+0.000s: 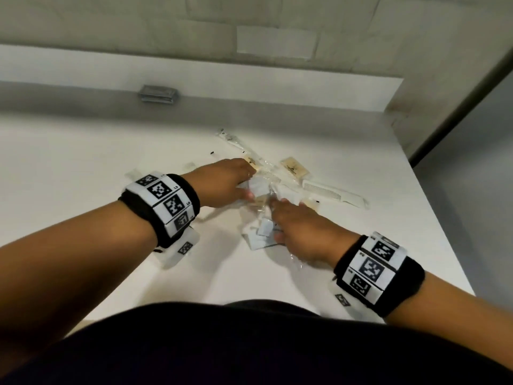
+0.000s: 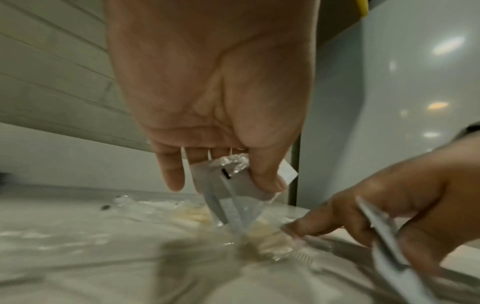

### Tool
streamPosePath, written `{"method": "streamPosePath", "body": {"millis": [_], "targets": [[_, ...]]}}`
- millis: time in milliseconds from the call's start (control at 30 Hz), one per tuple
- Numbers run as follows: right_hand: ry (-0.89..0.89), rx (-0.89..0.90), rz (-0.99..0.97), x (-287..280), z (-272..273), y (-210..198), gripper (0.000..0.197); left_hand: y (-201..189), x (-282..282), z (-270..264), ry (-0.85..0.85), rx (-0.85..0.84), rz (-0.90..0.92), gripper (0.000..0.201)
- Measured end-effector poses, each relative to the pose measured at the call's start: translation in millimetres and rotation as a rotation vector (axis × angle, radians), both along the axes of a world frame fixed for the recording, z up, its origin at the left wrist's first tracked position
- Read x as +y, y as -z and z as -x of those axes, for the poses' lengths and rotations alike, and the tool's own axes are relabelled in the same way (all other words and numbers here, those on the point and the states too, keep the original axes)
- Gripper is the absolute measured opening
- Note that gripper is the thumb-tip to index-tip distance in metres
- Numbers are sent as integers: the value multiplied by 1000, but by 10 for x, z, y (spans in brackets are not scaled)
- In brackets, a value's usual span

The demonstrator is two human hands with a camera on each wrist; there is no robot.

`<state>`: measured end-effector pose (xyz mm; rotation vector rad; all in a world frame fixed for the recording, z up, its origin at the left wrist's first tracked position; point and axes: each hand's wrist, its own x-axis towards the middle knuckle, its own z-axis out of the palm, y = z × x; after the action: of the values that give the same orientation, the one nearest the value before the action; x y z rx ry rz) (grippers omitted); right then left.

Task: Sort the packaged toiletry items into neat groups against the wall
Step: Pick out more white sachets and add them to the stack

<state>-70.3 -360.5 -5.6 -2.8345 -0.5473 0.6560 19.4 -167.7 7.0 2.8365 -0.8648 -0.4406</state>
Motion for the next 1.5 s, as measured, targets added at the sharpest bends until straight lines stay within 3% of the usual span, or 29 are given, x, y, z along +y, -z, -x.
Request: {"method": "streamPosePath", "body": {"millis": [100, 233, 367, 467, 567, 633, 733, 800, 900, 1000, 1100, 1233, 1367, 1400, 1500], "targets": [[-12, 36, -112, -62, 11, -79, 53, 59, -223, -36, 122, 83, -64, 50], [102, 142, 52, -376, -61, -182, 51, 33, -231, -86, 78, 163, -151, 52], [228, 43, -33, -611, -233, -302, 8, -162, 2, -132, -115, 130, 33, 46], [299, -75, -157, -588, -386, -402, 29, -349, 365, -204, -339, 47, 147, 45], [173, -81, -259, -301, -459, -462, 14, -476, 803, -185, -499, 117, 318, 31], [23, 14, -201, -47, -469, -432, 22, -524, 1049, -67, -568, 149, 412, 27], [-91, 42, -30, 209, -533, -344, 9, -545, 1307, 144, -614, 163, 411, 29], [-30, -20, 32, 231, -654, -342, 20, -527, 1461, 308, -606, 128, 316, 26], [235, -74, 10, 83, -805, -421, 14, -463, 1604, 491, -627, 125, 294, 24], [451, 71, 9, -25, -757, -311, 12, -349, 1625, 603, -696, 197, 488, 21], [532, 146, 88, 59, -630, -75, 25, -250, 1553, 609, -730, 239, 676, 24], [543, 95, 110, 259, -633, 31, 43, -199, 1327, 469, -741, 377, 956, 26], [479, 62, 257, 414, -722, 68, 37, -239, 1097, 276, -717, 515, 1190, 25], [457, 74, 244, 418, -731, 74, 31, -240, 1045, 245, -727, 544, 1231, 24], [506, 135, 166, 407, -748, 72, 37, -245, 929, 167, -772, 639, 1336, 18]]}}
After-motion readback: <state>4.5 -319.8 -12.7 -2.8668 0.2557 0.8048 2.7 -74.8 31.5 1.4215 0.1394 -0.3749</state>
